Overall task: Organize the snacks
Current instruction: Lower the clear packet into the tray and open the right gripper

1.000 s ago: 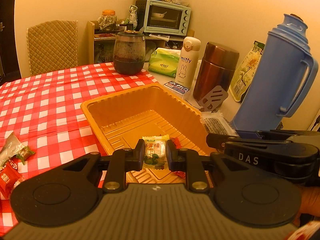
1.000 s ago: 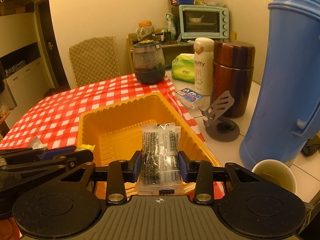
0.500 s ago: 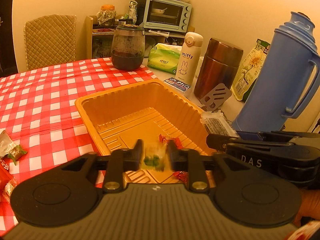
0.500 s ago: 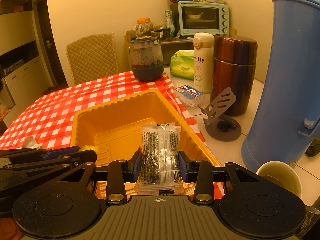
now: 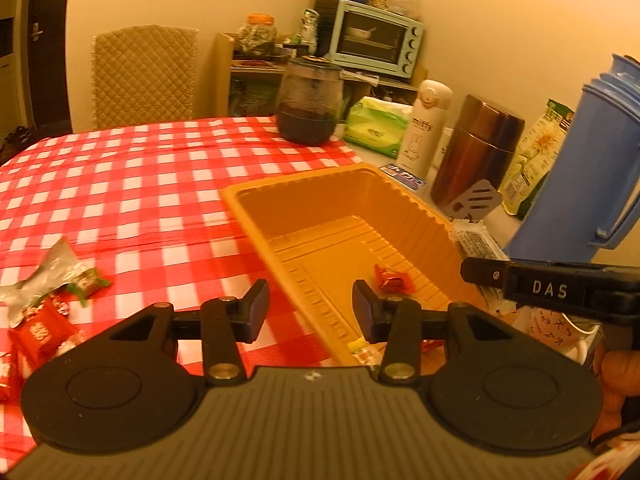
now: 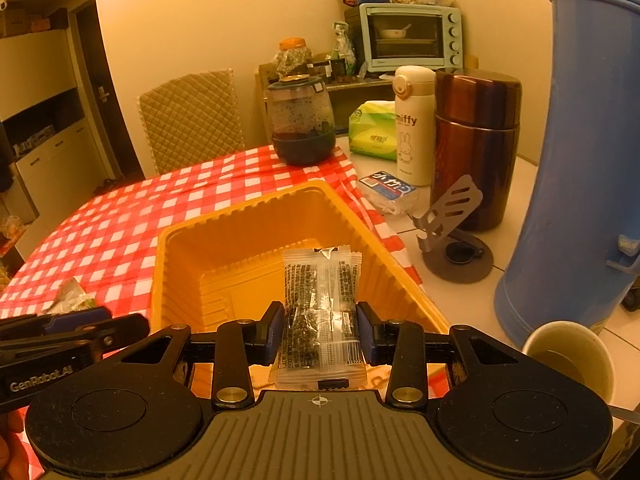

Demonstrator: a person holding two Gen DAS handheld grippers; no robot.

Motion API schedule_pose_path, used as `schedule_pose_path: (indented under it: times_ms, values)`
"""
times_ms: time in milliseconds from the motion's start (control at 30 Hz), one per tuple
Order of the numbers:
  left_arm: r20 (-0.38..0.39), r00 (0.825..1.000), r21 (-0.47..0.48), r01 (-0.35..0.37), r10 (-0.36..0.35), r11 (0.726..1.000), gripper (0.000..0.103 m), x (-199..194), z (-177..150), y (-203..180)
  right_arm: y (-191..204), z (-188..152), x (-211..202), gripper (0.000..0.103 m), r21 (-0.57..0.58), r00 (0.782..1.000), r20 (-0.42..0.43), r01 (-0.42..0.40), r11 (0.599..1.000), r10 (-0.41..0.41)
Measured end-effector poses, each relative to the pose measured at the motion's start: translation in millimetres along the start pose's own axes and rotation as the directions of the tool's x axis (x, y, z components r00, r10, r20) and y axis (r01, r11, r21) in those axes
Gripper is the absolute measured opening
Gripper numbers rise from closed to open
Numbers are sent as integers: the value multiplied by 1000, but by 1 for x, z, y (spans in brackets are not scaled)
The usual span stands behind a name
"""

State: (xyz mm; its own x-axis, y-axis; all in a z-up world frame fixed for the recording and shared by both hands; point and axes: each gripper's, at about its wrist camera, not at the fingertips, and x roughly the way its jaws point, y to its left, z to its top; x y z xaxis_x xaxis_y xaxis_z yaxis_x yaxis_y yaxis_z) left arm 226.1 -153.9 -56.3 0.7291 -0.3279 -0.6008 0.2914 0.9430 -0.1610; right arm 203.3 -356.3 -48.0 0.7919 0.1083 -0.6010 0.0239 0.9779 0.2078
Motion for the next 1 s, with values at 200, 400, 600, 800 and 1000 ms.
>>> schedule_pose_path:
  times_ms: [200, 400, 600, 800, 1000]
  values:
    - [7, 1000, -8, -22, 22, 1000, 50, -11, -4, 10, -6, 4, 6, 47, 92, 998, 24, -62, 994, 60]
    - [8, 999, -25, -48, 48, 999, 52, -29, -11, 20, -7, 4, -8, 55, 101, 999, 23, -40, 994, 38]
    - [11, 998, -38, -66, 66, 997, 52, -57, -15, 29, 14, 12, -34, 55, 30, 1000, 24, -19, 999, 18]
    - [46, 996, -45, -77, 79, 996, 55, -98, -16, 39, 51, 13, -67, 57, -49, 1000, 24, -10, 999, 11]
    - [71, 992, -66, -98, 103, 993, 60, -141, -19, 52, 91, 6, -93, 60, -89, 999, 29, -39, 995, 41]
